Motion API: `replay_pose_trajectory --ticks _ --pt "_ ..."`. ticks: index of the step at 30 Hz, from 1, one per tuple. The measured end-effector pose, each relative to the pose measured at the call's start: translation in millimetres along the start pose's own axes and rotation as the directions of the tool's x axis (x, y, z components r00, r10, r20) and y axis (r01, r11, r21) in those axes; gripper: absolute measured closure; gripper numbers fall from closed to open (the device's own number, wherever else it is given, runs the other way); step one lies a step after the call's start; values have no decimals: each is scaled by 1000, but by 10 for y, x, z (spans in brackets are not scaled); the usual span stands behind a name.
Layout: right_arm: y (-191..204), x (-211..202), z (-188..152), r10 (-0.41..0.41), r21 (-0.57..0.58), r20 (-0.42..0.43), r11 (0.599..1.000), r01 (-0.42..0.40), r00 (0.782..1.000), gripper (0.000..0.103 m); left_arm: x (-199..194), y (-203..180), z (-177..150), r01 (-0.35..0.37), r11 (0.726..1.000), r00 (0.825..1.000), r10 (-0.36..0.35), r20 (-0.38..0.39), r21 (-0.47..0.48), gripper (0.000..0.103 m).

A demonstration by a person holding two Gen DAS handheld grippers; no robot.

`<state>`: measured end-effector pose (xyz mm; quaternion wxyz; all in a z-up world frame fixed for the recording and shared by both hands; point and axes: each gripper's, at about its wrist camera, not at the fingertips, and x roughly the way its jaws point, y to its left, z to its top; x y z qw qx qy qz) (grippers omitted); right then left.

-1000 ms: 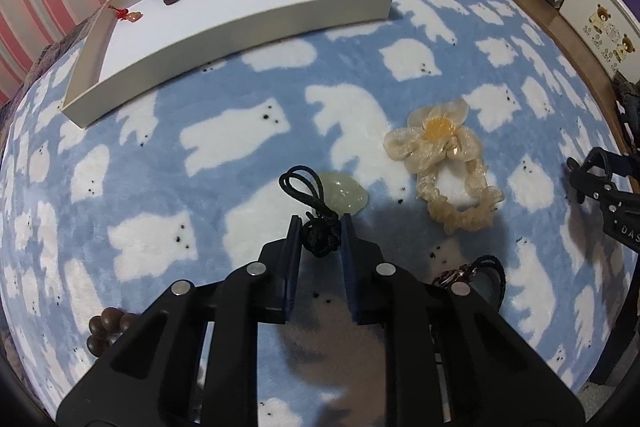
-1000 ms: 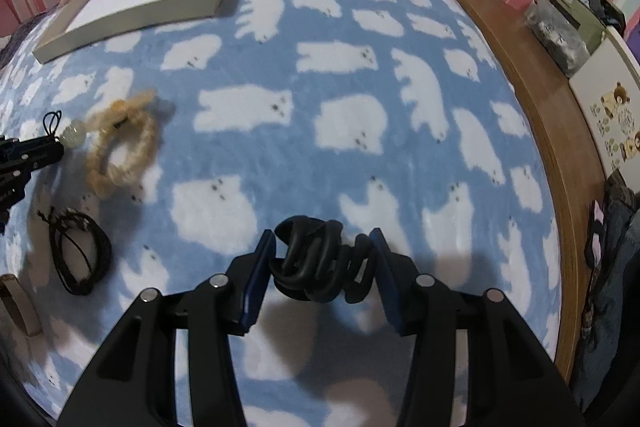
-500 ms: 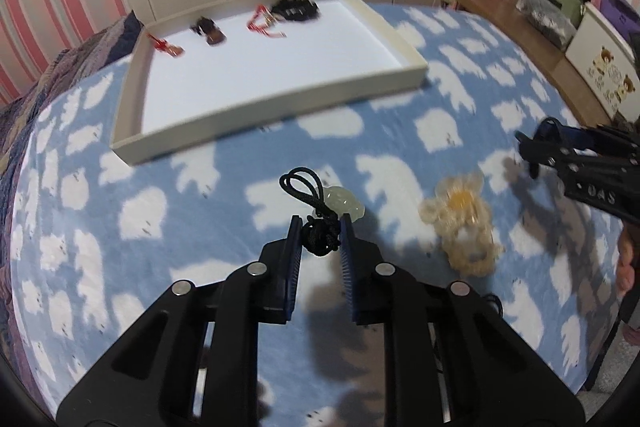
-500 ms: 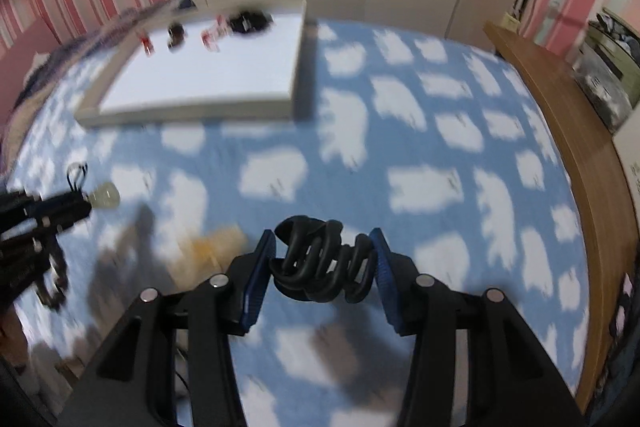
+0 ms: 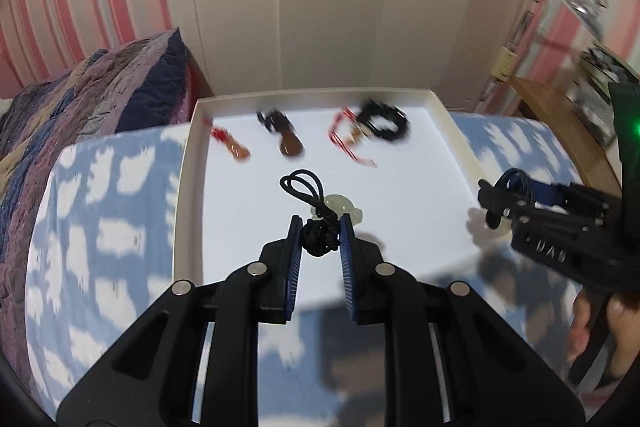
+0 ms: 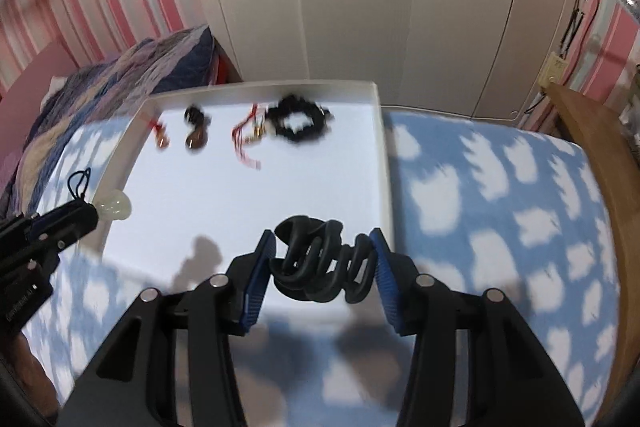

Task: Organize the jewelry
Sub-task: 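Carry the jade pendant with left tool while right tool carries the claw clip into the tray, then open left tool to drop the pendant while right tool releases the claw clip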

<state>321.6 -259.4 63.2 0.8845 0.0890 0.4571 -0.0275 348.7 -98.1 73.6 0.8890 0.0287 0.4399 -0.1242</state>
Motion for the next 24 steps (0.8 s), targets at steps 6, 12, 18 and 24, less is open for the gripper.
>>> replay_pose_trajectory --ticks 6,12,18,24 --pt "67 609 437 -61 36 -28 997 62 998 55 699 130 419 -5 998 996 -1 -90 -63 86" --pt "120 889 573 -121 16 -23 992 121 992 55 1012 131 482 -28 997 993 19 -114 -75 86" --pt "188 1000 610 -152 -1 -29 988 152 988 55 1224 82 463 -83 995 989 76 -130 -55 86" --pt "185 1006 612 -152 -11 -41 988 151 988 54 1251 93 451 -70 996 987 60 -146 -61 85"
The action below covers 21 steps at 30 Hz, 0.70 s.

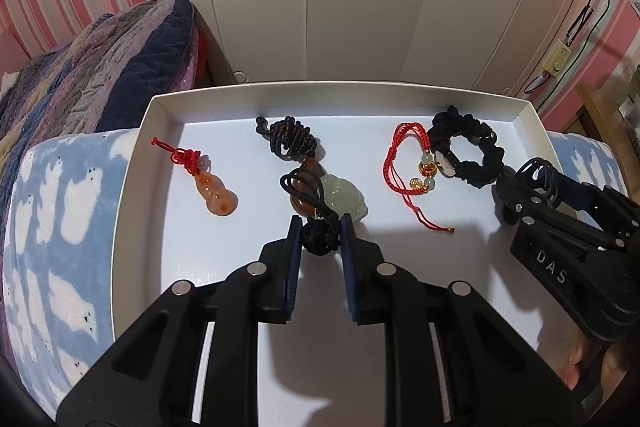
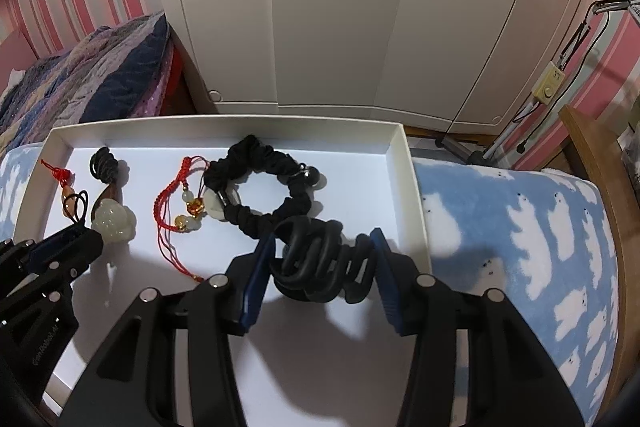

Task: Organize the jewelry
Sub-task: 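Open left tool to drop the pendant while right tool releases the claw clip, then withdraw both tools from the tray back over the blanket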

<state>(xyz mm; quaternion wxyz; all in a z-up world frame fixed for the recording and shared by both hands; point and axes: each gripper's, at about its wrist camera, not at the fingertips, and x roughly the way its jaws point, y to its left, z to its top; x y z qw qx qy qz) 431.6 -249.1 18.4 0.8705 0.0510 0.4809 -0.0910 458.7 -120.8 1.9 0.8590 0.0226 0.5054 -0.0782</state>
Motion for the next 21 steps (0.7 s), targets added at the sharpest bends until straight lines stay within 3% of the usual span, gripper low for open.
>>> replay_pose_trajectory --ticks 3,4,5,6,7,11,13,15,21 --pt "-27 -6 34 34 20 -8 999 -34 999 53 -51 6 -9 3 1000 1000 -3 6 -2 83" --pt "-41 -31 36 43 22 -8 999 -43 999 48 -46 -5 38 7 1000 1000 -7 8 3 81" --pt "-68 -50 38 41 22 -4 999 -41 999 41 -66 -11 35 9 1000 1000 -9 10 4 75" --pt "-83 -100 43 37 22 10 999 -37 999 40 -97 -17 50 7 1000 1000 -7 15 1 65" --pt "-100 -146 50 36 23 21 999 -37 999 39 -130 -17 64 3 1000 1000 -3 19 -5 62" --pt "-154 -314 64 63 44 34 997 -65 997 39 -381 -54 71 -4 1000 999 4 42 6 60" --pt "-214 -479 49 69 55 57 996 -72 996 39 -531 -52 42 -8 1000 998 7 66 11 53" --pt "-288 -684 -6 77 65 86 994 -83 993 38 -742 -43 -10 -23 1000 994 22 107 10 35" --pt "-450 -1287 -318 68 58 157 995 -78 985 27 -1288 197 -312 -58 998 982 54 183 14 9"
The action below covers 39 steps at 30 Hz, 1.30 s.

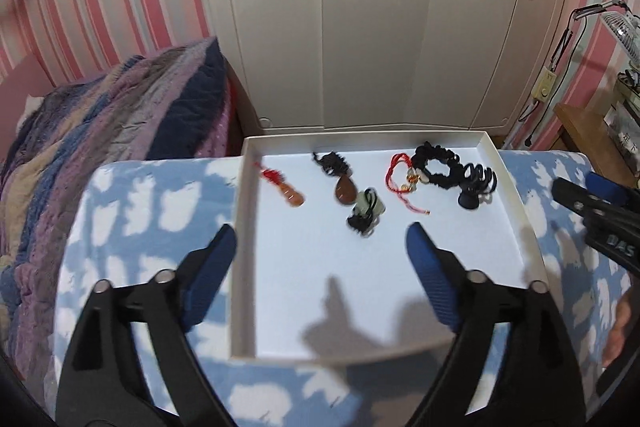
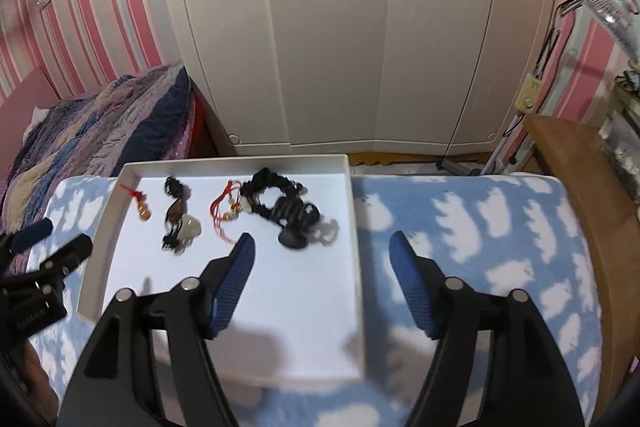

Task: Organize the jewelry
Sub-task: 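Withdraw both tools from the tray back over the blanket, then move left tool to the dark wooden bead bracelet while right tool approaches the cream flower scrunchie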

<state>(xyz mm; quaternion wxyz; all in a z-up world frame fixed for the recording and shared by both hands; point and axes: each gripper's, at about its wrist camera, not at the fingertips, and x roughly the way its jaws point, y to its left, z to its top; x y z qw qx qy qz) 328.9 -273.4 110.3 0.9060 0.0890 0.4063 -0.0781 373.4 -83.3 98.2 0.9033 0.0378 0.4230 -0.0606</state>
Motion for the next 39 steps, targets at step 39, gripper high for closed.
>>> replay_pose_trajectory --ticks 39 --pt "-345 -1163 -2092 -64 11 -24 998 64 998 11 -1236 894 -2295 47 996 998 -50 -43 -74 3"
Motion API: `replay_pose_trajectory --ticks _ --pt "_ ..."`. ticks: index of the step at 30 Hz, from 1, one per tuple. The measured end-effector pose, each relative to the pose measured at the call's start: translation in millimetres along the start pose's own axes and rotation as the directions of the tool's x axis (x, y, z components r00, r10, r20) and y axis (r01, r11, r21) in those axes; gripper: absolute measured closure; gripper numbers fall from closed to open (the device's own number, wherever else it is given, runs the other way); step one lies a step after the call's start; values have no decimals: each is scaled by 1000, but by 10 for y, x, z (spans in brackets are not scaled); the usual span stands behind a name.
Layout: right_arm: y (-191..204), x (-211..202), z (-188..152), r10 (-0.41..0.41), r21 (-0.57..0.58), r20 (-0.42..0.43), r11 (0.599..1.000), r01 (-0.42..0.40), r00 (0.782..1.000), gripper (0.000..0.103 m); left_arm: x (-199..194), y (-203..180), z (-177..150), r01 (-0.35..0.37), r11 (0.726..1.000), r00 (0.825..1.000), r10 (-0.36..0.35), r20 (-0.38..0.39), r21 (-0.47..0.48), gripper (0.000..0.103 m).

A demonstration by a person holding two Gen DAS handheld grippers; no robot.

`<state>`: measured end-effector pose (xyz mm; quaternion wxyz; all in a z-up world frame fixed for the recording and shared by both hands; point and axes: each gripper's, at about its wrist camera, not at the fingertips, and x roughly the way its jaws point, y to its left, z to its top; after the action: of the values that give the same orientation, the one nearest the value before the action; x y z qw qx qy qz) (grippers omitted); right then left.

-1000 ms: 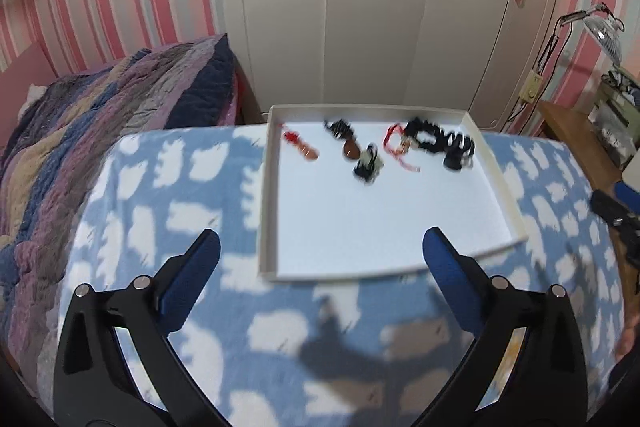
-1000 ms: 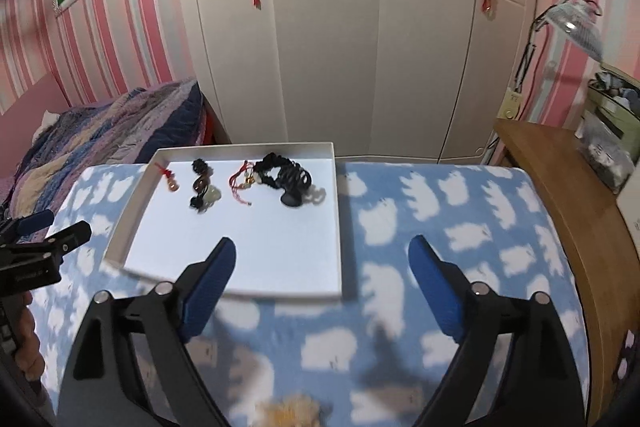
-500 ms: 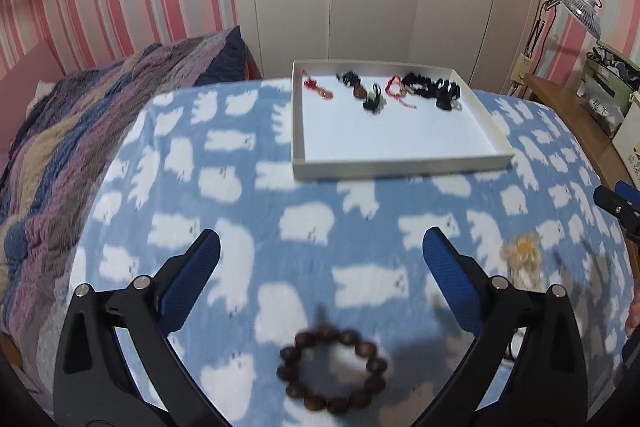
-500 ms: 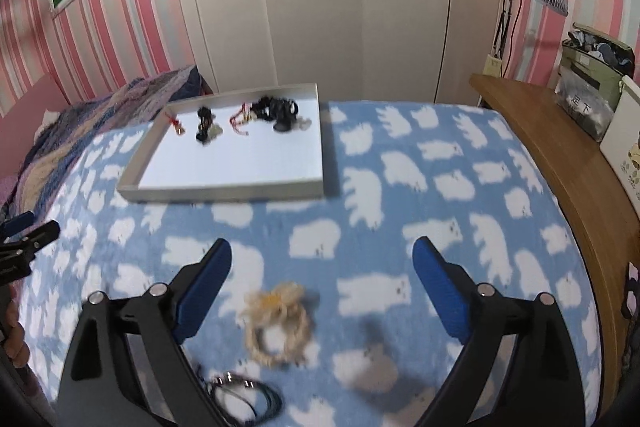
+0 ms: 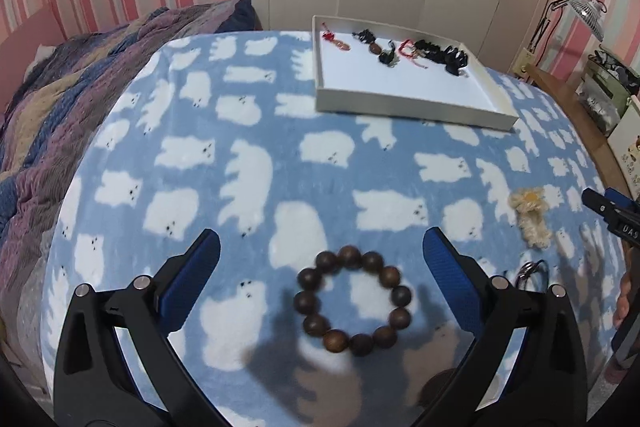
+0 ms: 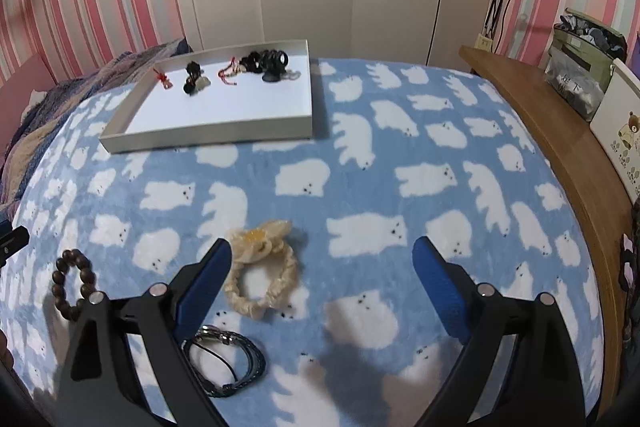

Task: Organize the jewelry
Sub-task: 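Move left tool to the dark wooden bead bracelet while right tool approaches the cream flower scrunchie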

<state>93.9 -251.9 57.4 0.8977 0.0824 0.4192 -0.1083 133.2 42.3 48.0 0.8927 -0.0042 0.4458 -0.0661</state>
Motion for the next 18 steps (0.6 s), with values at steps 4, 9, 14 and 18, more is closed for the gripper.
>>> replay_pose_trajectory --ticks 4,9,14,18 --pt "-15 58 -43 -18 1 -20 1000 18 1000 11 131 78 -92 -31 1000 999 31 -40 6 3" --pt "4 103 -77 -26 -12 -37 1000 26 999 11 226 108 -140 -20 1000 997 20 -72 6 3" --pt "49 126 -75 -32 -32 -41 999 30 999 11 265 58 -164 -10 1000 996 13 -93 30 3" --pt "75 119 -108 -35 -47 -46 998 33 998 11 245 40 -183 -4 999 996 8 -89 41 3"
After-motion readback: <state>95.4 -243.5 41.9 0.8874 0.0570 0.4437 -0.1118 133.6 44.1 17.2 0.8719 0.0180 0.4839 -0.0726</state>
